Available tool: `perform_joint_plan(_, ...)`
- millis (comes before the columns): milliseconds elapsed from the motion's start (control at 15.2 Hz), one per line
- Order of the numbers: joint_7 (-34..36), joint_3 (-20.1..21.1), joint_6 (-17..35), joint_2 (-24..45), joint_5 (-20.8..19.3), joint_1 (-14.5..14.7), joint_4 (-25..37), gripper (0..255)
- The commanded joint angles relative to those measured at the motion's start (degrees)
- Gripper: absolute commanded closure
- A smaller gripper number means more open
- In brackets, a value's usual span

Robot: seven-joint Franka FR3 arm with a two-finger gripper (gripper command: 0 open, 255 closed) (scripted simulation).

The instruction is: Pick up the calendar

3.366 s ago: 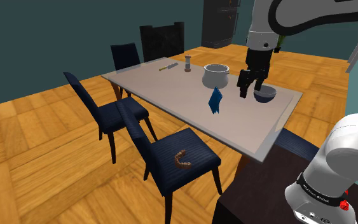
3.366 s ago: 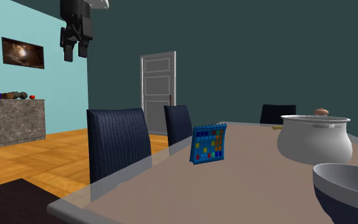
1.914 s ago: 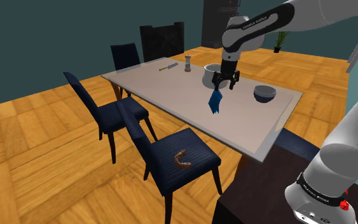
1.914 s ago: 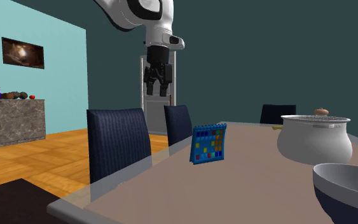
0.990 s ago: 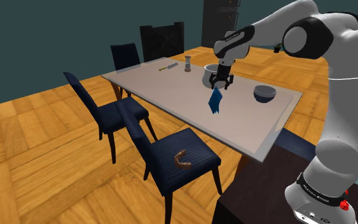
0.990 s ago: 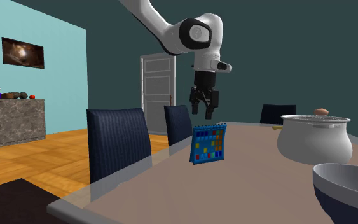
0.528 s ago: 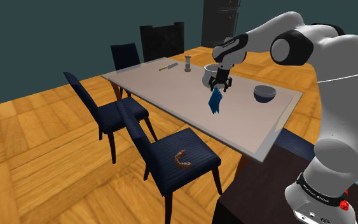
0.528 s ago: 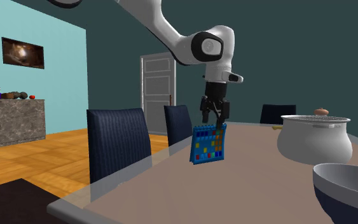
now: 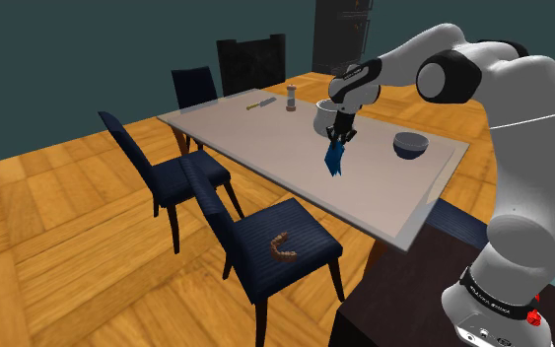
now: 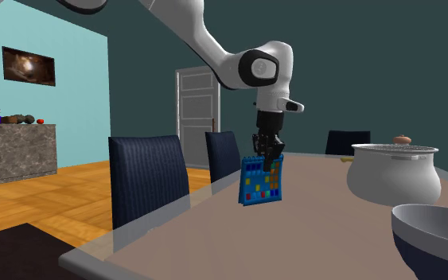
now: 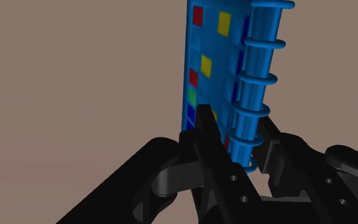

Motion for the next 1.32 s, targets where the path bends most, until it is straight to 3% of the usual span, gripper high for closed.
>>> perform_joint_plan(0, -0.01, -0.02, 0.02, 0.04, -0.02, -0.01, -0.07, 255)
perform_joint_plan(396, -0.04, -0.03, -0.09, 0.09, -0.02, -0.06, 0.08, 255)
perform_joint_plan(1254, 1.61, -0.70, -7.74, -3.94, -1.34, 0.09, 3.87, 255)
